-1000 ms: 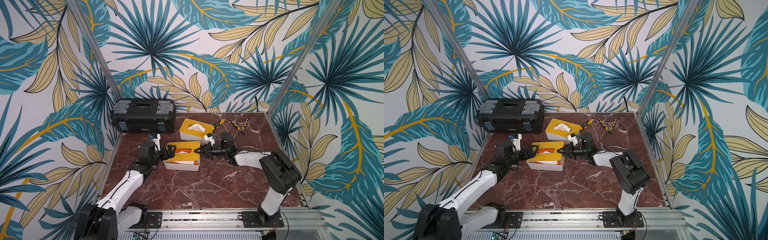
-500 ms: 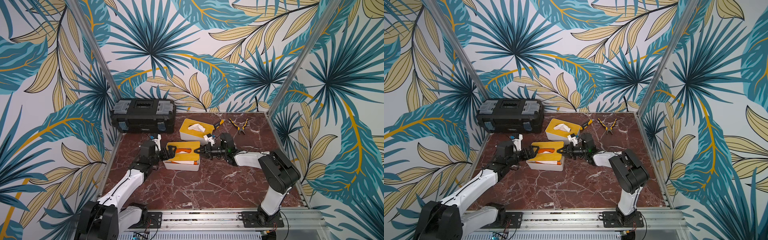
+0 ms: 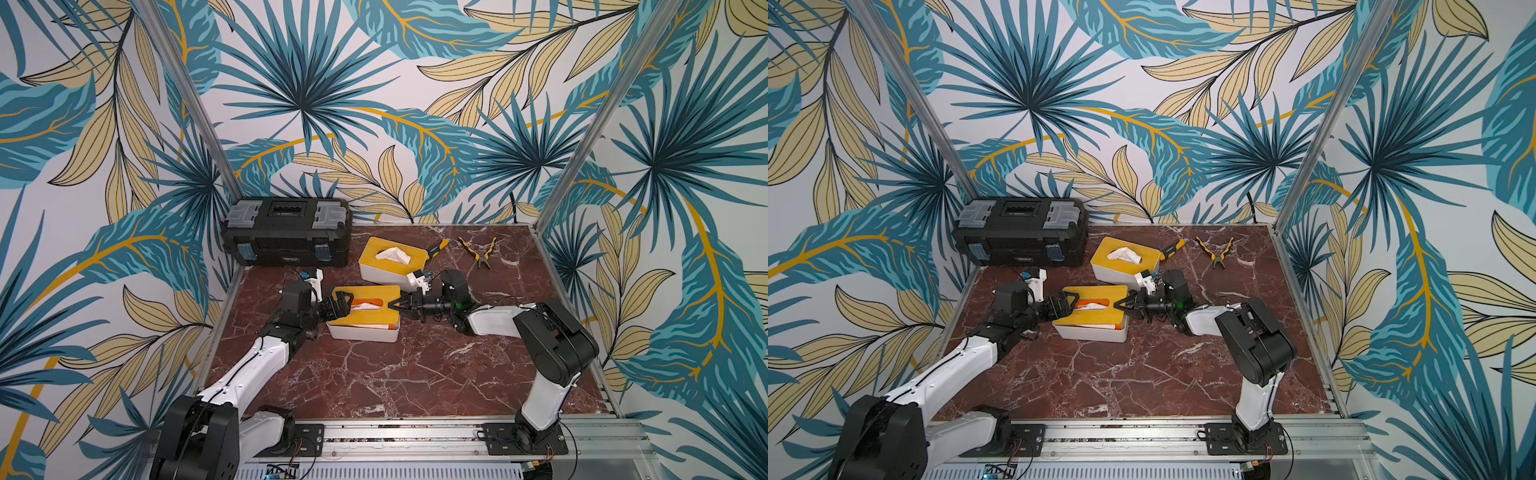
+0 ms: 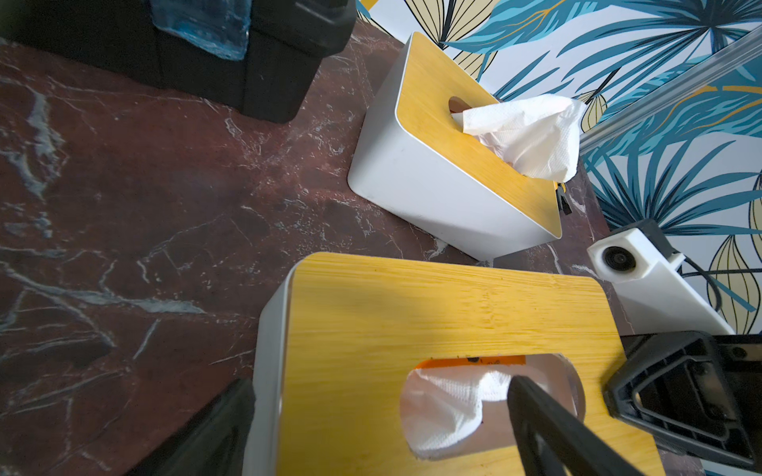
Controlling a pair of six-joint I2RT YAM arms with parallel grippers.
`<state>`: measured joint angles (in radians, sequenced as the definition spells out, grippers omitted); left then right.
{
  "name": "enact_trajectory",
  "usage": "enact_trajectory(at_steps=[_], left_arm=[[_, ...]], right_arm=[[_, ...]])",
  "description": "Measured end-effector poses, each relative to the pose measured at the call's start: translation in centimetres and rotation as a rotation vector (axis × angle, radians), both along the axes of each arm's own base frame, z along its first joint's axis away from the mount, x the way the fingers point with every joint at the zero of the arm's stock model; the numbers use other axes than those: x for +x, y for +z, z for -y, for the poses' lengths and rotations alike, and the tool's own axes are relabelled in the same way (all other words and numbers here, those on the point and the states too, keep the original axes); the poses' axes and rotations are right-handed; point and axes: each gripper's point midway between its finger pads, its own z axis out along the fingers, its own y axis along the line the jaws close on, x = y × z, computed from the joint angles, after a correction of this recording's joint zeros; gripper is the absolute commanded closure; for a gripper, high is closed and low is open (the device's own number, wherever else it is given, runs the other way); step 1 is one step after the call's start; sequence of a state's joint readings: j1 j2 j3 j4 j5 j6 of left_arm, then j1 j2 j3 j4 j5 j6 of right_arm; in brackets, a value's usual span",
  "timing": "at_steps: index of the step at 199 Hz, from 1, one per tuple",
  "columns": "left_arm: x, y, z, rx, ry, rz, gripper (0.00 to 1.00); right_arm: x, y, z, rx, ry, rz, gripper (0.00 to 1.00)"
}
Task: Put the tissue paper into the tissue box
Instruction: Close the box lid on the tissue box.
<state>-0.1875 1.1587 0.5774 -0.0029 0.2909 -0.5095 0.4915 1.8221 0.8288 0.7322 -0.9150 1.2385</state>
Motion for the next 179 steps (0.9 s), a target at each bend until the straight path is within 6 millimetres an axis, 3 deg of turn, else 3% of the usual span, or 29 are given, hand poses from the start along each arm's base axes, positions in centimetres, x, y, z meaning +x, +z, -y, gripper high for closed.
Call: enact_trajectory(at_steps=[179], left_arm=[[0.2,-1.2,0.1,0.001,-0.006,-0.032,0.0]], right_arm=[[-0.3,-0.6,0.1,0.011,-0.002,-0.019,1.0]])
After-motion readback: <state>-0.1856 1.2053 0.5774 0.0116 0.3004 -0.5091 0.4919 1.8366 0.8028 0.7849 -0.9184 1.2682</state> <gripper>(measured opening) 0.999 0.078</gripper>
